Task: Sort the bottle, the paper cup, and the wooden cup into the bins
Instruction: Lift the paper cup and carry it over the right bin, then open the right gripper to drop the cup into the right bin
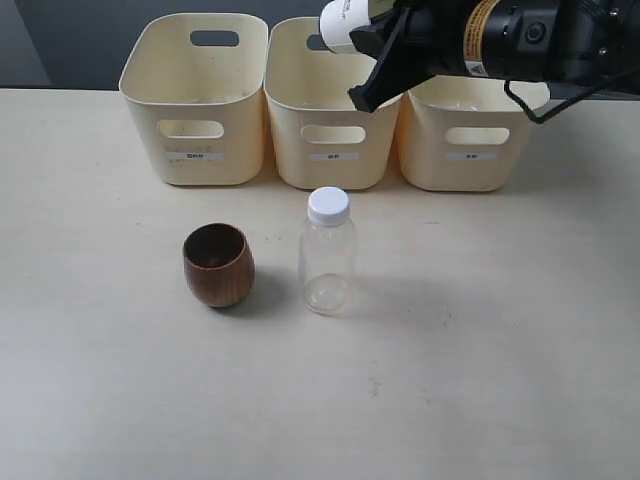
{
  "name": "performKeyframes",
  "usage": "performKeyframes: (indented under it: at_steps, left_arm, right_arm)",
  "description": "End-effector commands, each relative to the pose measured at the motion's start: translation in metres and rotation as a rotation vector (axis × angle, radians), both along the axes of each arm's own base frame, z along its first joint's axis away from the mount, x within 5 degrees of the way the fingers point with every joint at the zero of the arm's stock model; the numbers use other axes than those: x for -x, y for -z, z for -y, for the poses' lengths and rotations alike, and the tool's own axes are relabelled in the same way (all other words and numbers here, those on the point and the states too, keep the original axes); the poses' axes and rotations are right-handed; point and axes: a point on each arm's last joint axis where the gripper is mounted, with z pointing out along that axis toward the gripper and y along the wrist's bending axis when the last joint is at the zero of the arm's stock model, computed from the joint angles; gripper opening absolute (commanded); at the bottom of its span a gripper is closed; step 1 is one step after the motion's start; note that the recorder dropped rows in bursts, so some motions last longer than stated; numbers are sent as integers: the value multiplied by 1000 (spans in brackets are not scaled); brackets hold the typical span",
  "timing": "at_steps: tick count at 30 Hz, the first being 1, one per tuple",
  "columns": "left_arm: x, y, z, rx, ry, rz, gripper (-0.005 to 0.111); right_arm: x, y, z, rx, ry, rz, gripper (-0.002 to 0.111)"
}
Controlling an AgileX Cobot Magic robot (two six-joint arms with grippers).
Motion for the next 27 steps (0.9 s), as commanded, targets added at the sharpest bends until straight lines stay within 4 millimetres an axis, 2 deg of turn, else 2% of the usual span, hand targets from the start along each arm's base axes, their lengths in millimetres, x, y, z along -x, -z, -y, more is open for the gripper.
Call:
performKeyframes:
  at_steps: [1,7,10,18,27]
  left_arm:
    - [0,0,0,2,3,6,0]
    - [0,0,0,2,3,6,0]
    - [0,0,0,2,3,6,0]
    - [0,0,0,2,3,6,0]
    - [0,0,0,2,3,6,0]
  right_arm:
    - [-18,3,-5,-45,15,-4,-1]
    - [-41,3,-12,-131,58,-16,-1]
    - [-51,9,-15,-166,82,-39,-1]
    - [-70,43,-22,-170,102,-102,-1]
    - [-85,67,-27,-171,113,-138,-1]
